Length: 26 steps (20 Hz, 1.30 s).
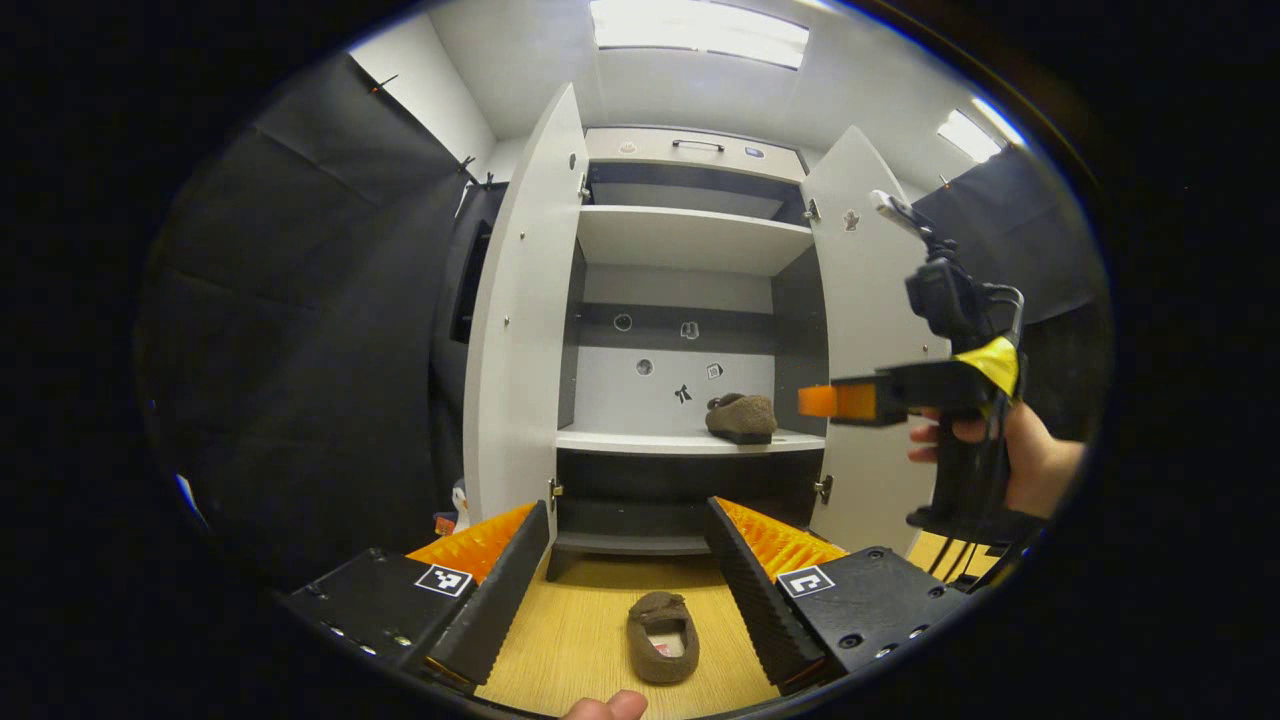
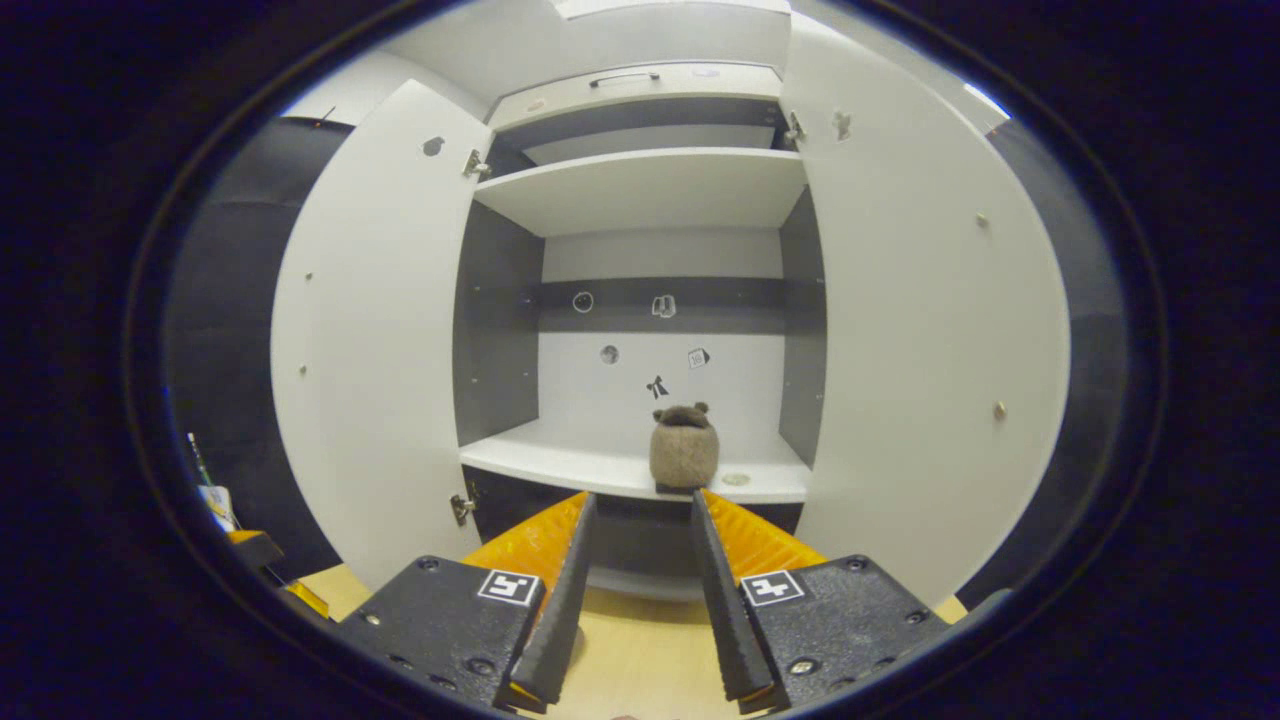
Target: Grab one shoe with the right hand and put it into the shoe cabinet, grab the other shoe with the left hand and put it into the shoe cabinet; then close the right door with the right hand and the left door with the left hand.
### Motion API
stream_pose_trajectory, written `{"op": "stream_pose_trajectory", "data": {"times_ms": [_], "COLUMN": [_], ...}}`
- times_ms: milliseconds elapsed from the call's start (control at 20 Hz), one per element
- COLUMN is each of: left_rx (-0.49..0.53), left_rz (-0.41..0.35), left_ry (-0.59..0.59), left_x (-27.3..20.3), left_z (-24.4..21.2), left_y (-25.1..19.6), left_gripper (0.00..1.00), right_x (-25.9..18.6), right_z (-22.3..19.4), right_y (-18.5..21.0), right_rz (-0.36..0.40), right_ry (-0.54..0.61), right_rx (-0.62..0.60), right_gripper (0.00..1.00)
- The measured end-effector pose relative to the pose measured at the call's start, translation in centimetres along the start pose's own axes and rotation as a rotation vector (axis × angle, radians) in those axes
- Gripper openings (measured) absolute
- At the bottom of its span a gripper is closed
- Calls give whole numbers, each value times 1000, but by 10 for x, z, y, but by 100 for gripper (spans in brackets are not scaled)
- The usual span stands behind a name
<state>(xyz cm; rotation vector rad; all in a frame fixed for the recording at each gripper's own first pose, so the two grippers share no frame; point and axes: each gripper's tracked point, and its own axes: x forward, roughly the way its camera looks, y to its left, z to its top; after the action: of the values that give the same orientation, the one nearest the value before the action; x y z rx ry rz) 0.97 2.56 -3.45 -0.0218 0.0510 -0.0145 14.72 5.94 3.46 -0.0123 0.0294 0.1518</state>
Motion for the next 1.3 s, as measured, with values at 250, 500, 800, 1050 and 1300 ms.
{"op": "stream_pose_trajectory", "data": {"times_ms": [250, 500, 800, 1050, 1300], "left_rx": [0, 10, -7, 9, -72], "left_rz": [-20, -40, -59, -102, -98], "left_ry": [28, 73, 217, 380, 597], "left_x": [3, 7, 24, 47, 68], "left_z": [-10, -24, -63, -129, -209], "left_y": [-9, -17, -18, -21, -13], "left_gripper": [94, 95, 95, 95, 95], "right_x": [-48, -76, -93, -110, -117], "right_z": [-61, -80, -93, -106, -114], "right_y": [-5, -10, -5, -15, -29], "right_rz": [-51, -89, -74, -98, -119], "right_ry": [10, -13, 15, 45, 77], "right_rx": [-41, -33, -42, -28, -36], "right_gripper": [67, 82, 83, 83, 83]}}
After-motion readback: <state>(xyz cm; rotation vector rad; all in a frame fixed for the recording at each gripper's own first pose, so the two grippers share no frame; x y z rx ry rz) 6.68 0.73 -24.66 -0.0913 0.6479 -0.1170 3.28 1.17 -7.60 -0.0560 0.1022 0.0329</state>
